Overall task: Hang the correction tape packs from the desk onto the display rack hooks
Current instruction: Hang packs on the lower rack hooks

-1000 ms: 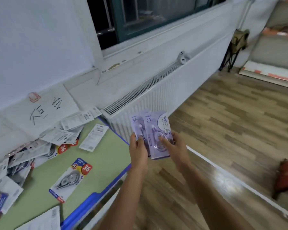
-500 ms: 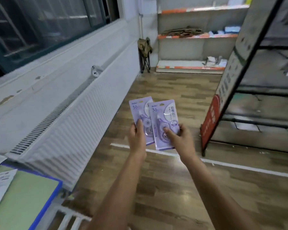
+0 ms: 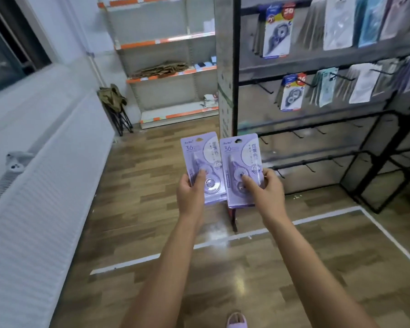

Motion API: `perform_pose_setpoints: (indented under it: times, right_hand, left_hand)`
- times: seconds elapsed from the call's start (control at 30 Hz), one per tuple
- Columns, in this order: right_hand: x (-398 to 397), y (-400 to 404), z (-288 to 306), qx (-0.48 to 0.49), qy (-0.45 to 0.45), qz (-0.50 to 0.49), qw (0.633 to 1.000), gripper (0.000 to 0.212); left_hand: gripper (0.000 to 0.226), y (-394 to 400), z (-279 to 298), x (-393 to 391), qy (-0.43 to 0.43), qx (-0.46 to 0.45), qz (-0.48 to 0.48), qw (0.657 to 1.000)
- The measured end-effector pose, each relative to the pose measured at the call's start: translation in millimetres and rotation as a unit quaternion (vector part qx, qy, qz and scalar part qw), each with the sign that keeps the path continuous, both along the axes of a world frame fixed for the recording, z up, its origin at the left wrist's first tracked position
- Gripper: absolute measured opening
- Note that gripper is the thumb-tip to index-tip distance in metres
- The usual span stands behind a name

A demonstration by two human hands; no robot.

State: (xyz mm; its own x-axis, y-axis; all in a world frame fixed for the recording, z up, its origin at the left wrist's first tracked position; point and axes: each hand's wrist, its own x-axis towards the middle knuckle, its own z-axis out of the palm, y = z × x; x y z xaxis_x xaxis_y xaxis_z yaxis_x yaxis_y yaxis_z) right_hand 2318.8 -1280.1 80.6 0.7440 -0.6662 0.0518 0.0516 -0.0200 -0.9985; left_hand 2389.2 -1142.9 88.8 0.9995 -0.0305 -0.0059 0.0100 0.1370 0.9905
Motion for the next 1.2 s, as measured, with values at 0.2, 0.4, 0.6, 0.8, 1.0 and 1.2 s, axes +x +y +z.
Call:
perform_pose_setpoints:
  times: [0.2, 0.4, 0.6, 0.8, 1.0, 1.2]
  right_hand:
    - [45, -87, 13, -0.022, -0.008, -0.055, 0.998, 0.021]
    - [69, -180, 19, -0.021, -0.034, -0.105, 0.994, 0.023]
    - [71, -272, 22, -0.027, -0.045, -0.155, 0.987, 0.015]
    - [49, -389, 33, -0.08, -0.033, -0.16, 0.983, 0.011]
    - [15, -512, 41, -0.128, 0.016, -0.17, 0.977, 0.014]
    - [0, -601, 30, -0.114, 0.017, -0.188, 0.975, 0.015]
  left_hand:
    - [0.009, -97, 7, 61, -0.025, 0.012, -0.052, 0.998]
    - [0.005, -202, 24, 99, -0.037, 0.014, -0.114, 0.993]
    - [0.008, -302, 31, 107, -0.047, 0.029, -0.167, 0.984]
    - [0.006, -421, 37, 85, -0.05, -0.011, -0.165, 0.985]
    - [0.016, -539, 39, 56, -0.052, -0.009, -0.183, 0.982]
    - [0.007, -627, 30, 43, -0.074, -0.003, -0.215, 0.974]
